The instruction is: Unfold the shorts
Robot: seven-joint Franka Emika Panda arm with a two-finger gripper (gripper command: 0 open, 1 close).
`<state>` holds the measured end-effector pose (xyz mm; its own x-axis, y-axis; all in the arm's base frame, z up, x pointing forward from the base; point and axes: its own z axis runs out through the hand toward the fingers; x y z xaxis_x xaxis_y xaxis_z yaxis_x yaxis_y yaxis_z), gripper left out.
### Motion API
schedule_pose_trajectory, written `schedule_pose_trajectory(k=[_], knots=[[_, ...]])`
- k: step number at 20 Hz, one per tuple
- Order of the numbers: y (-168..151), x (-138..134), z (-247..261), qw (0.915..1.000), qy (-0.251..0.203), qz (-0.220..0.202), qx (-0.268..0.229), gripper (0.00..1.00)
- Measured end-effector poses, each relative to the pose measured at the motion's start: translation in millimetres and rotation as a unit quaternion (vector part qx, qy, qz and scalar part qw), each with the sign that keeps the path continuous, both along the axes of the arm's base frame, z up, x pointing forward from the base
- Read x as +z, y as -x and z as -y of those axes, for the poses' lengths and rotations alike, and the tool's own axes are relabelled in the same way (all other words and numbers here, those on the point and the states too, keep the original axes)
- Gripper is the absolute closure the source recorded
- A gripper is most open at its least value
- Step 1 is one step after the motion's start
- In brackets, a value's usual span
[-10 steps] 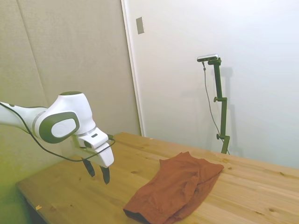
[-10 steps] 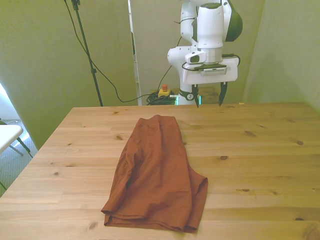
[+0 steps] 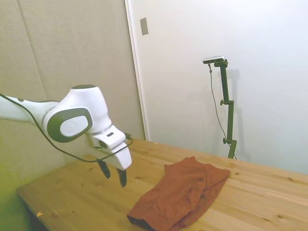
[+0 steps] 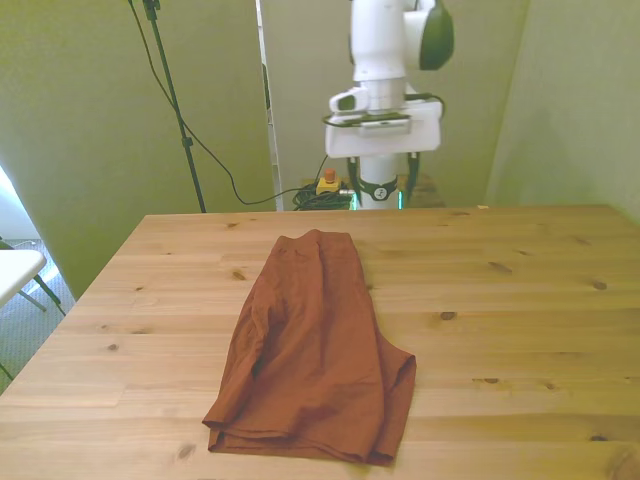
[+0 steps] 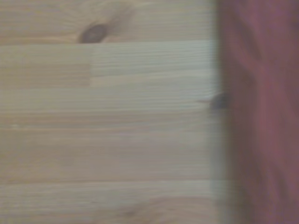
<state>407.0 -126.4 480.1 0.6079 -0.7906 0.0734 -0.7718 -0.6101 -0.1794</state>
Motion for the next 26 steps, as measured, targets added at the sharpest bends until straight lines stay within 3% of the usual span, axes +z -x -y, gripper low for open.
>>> schedule_pose_trajectory(k=[2,5,10,14,20,26], knots=[[8.8,5.1,56.6,0.9997,-0.004,0.006,-0.023,0.0],[20.3,-8.0,132.1,0.9986,-0.014,-0.001,-0.051,0.0],[14.9,-32.6,201.6,0.991,-0.119,-0.023,-0.055,0.0],[-3.9,-54.5,225.5,0.9813,-0.178,-0.047,-0.057,0.0],[-30.2,-87.9,221.0,0.9744,-0.208,-0.07,-0.05,0.0],[-38.7,-101.0,201.7,0.9709,-0.224,-0.079,-0.033,0.0]])
